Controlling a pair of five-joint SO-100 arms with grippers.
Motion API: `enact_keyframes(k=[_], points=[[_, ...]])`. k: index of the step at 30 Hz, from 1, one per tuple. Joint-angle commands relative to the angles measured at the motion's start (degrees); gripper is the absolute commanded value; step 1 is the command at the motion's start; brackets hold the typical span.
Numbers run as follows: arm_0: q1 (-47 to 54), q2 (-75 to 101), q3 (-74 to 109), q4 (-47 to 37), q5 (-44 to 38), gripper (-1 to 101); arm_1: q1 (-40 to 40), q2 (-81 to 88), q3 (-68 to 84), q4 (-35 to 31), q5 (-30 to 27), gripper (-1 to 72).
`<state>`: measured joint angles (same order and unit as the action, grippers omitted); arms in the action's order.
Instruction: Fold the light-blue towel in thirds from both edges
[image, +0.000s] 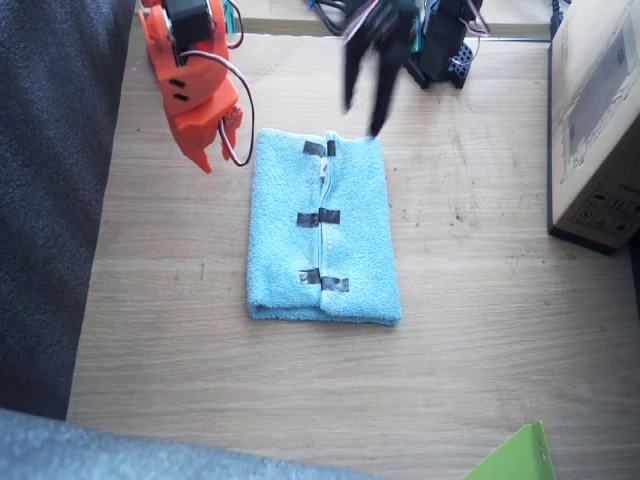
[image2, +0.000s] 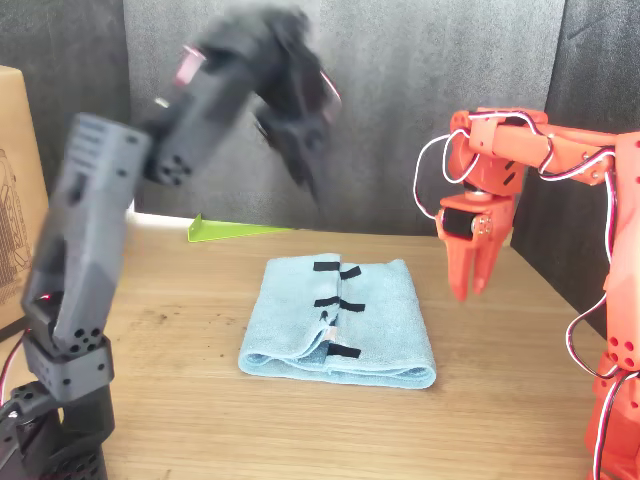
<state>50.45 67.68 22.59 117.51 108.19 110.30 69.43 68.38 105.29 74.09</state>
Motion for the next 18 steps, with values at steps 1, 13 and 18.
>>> enact_keyframes(k=[1, 13, 18], points=[[13.01, 9.14, 8.09, -0.79, -5.01, 0, -4.39, 13.10, 7.47, -8.96, 2.72, 0.1], [41.92, 66.01, 100.02, -46.49, -10.37, 0, -18.98, 62.23, 59.41, -36.39, -0.18, -0.1], [41.48, 89.56, 122.96, -47.81, -15.82, 0, -23.38, 82.09, 74.97, -35.51, 2.46, 2.3]])
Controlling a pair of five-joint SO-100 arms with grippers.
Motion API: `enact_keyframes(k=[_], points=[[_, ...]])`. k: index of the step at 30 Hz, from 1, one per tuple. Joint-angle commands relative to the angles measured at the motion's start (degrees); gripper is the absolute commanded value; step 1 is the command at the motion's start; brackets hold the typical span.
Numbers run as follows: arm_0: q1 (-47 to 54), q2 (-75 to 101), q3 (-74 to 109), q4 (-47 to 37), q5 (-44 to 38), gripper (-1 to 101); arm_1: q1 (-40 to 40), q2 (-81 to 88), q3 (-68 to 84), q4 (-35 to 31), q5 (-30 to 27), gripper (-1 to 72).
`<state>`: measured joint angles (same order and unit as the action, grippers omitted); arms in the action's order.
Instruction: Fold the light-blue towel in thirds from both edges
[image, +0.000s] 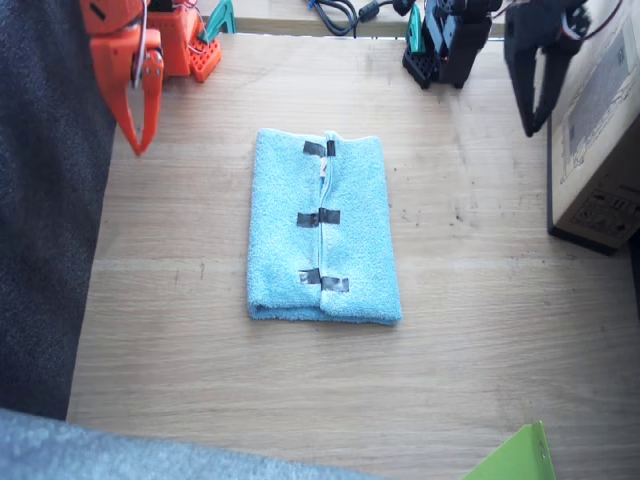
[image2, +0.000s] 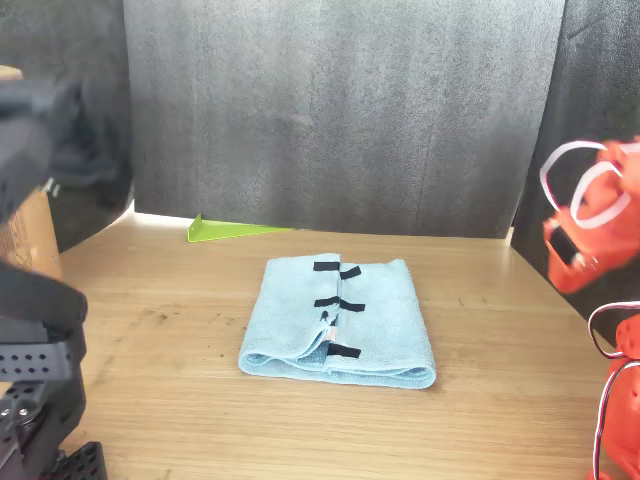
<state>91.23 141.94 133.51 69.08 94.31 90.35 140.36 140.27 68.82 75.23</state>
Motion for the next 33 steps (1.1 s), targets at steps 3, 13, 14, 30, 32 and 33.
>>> enact_keyframes(k=[3, 13, 14, 30, 32, 33], points=[[1.67, 38.06, 22.50, 5.19, -3.25, 0, -5.27, 19.34, 7.56, 4.22, 3.52, 6.7], [0.35, 40.08, 26.37, 4.57, -4.13, 0, -6.42, 40.25, 17.67, 10.72, 3.78, 6.5], [0.26, 40.08, 26.37, 4.57, -4.13, 0, -6.33, 39.99, 17.75, 10.63, 3.69, 6.5], [0.53, 40.08, 26.37, 4.66, -4.48, 0, -7.12, 40.08, 17.67, 10.90, 8.00, 0.0], [0.35, 40.08, 26.37, 4.66, -4.31, 0, -7.65, 40.08, 17.67, 10.90, 8.44, 0.0], [0.26, 40.08, 26.37, 4.66, -4.31, 0, -7.82, 40.08, 17.67, 11.25, 8.88, 0.0]])
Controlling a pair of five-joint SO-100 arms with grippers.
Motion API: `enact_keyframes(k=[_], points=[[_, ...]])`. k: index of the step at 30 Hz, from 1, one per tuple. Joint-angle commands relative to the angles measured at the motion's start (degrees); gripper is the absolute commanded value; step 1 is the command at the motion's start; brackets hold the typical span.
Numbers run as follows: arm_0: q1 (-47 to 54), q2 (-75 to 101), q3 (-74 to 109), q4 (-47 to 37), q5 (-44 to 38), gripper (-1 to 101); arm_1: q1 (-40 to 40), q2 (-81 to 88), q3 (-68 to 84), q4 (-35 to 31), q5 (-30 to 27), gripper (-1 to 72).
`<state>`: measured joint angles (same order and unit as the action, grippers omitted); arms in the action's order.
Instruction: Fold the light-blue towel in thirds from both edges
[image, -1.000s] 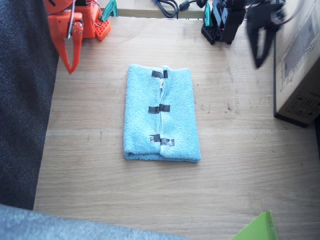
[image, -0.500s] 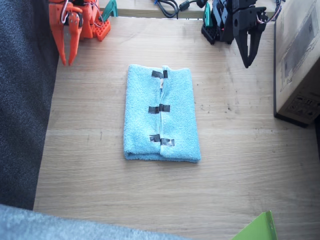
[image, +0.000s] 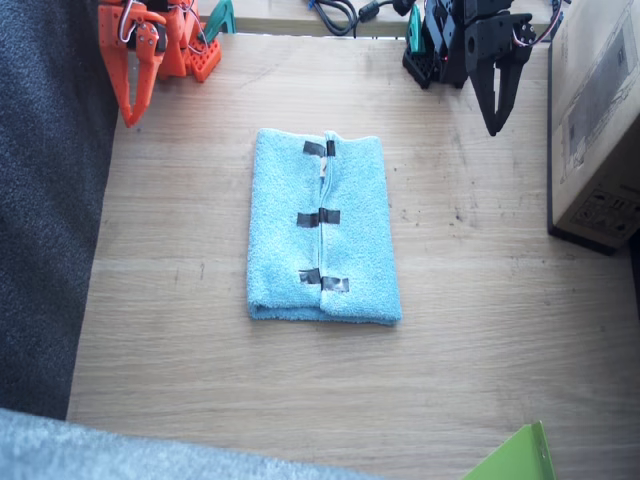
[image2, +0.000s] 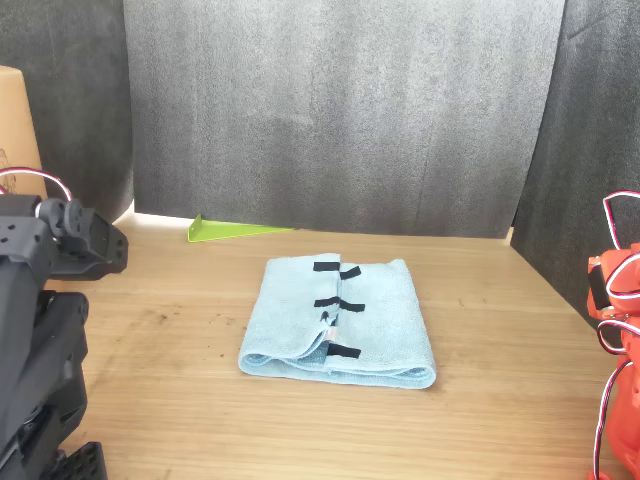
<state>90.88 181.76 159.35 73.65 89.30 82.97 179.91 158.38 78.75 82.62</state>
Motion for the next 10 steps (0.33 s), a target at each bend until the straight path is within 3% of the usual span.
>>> enact_keyframes(k=[1, 10], points=[[0.53, 0.26, 0.53, 0.09, 0.79, 0, -0.44, 0.53, -0.53, 1.49, 1.93, 0.0], [0.44, 0.26, 0.53, 0.09, 0.79, 0, -0.53, 0.53, -0.53, 1.85, 3.25, 0.0]])
